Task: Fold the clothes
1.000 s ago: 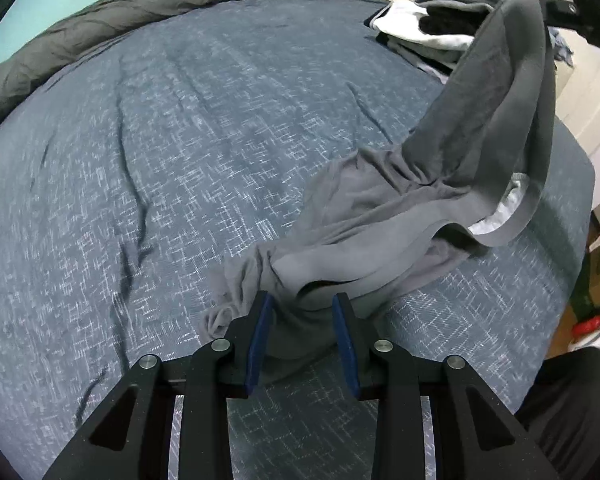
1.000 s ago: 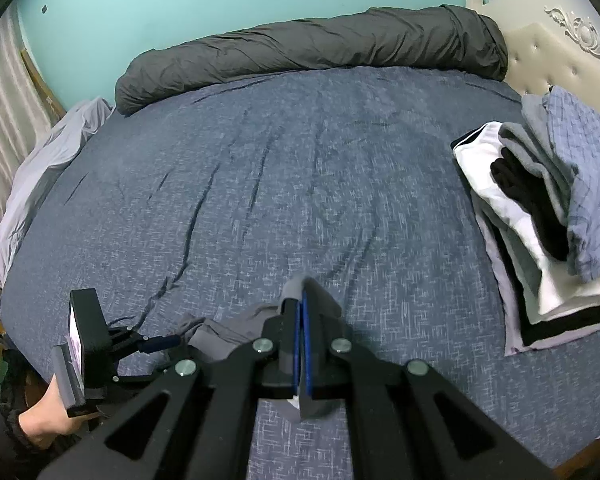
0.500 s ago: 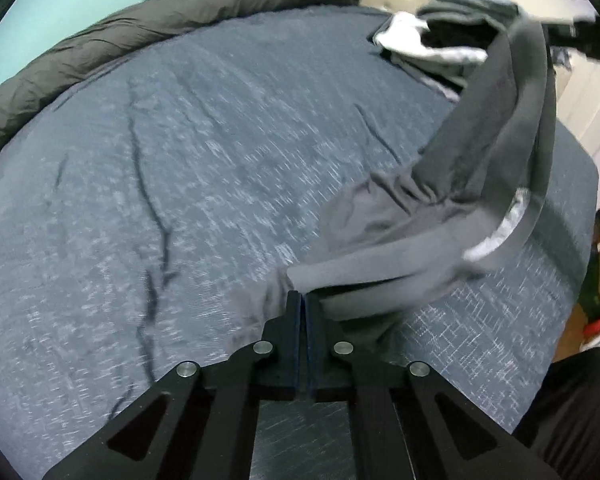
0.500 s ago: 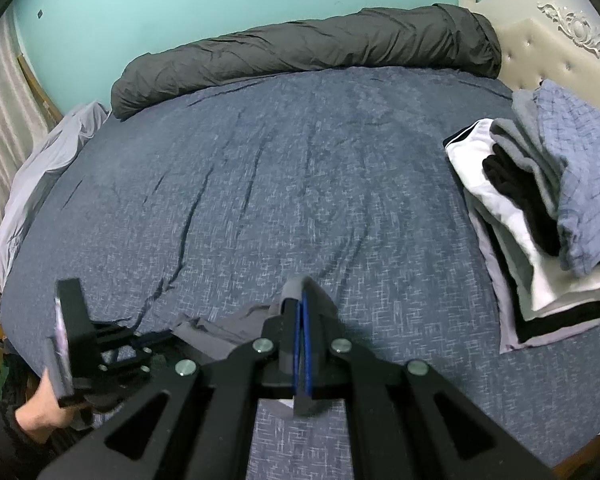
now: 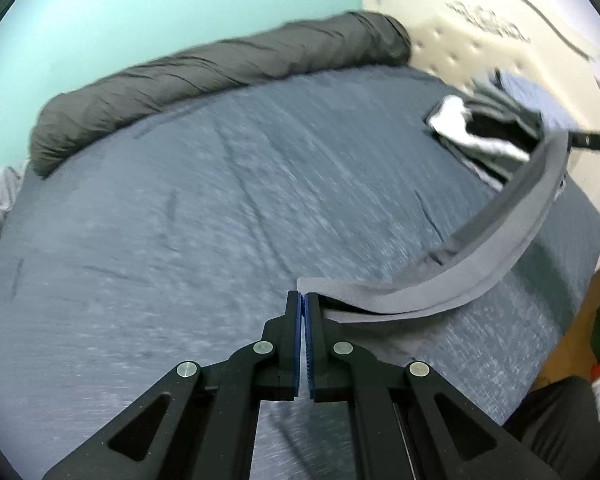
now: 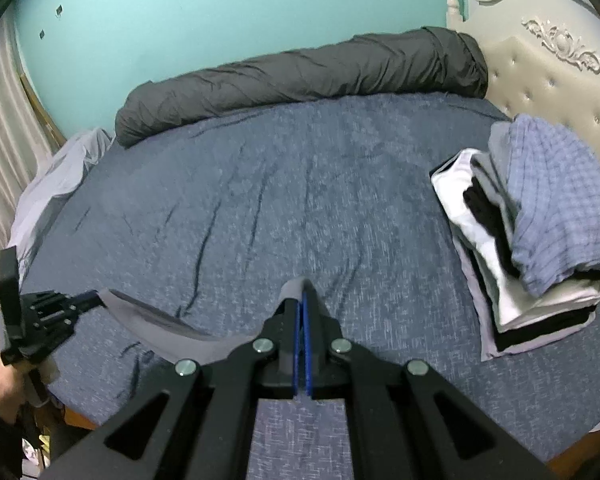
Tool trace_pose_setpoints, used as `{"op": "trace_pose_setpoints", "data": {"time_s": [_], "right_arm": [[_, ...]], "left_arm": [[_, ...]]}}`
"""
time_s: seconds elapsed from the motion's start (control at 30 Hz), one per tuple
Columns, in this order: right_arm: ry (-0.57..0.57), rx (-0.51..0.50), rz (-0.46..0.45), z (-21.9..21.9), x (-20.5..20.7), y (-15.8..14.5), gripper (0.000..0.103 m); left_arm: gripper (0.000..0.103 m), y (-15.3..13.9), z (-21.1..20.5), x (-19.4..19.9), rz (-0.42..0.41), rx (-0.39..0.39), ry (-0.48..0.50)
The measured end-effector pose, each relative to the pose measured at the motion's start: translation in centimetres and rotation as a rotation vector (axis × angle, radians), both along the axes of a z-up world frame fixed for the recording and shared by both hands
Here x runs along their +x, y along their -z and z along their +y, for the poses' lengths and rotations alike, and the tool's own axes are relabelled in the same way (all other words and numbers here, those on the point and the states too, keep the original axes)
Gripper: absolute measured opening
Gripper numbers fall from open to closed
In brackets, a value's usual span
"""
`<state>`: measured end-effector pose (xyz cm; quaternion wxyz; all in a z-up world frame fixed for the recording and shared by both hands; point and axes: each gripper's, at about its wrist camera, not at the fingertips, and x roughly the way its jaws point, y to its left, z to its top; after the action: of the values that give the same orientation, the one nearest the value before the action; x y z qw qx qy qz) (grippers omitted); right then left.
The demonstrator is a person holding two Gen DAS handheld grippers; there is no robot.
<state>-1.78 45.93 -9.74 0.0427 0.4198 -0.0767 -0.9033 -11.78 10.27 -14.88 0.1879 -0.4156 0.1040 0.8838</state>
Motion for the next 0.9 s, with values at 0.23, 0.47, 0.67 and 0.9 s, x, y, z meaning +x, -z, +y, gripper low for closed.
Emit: {"op": "trace_pose_setpoints", "data": {"time_s": [0.23,0.47,0.67,0.9], "right_arm": [[-0.022,-0.016,0.057,-1.7,0.6,-4.1,0.001],[-0.063,-0.027,0.080,-4.1,1.3,-6.8,0.001],[-0.097,-0.058,0.075,-5.3,2.5,-7.7,0.001],[-0.135,-0.098,0.024,-5.9,3.4,-7.2,0.001]], "left_arm": [[0.001,-6.4,-4.0,0.8,0.074,0.003,-0.070],[0.001,-10.6,-7.8,2.6,0.115,0.028,-0.130],[0.001,-12.8,-10.8,4.8,0.124,0.057,-0.154],[0.001,-12.8,-12.5,5.9,0.095,0.080,-0.150]]}}
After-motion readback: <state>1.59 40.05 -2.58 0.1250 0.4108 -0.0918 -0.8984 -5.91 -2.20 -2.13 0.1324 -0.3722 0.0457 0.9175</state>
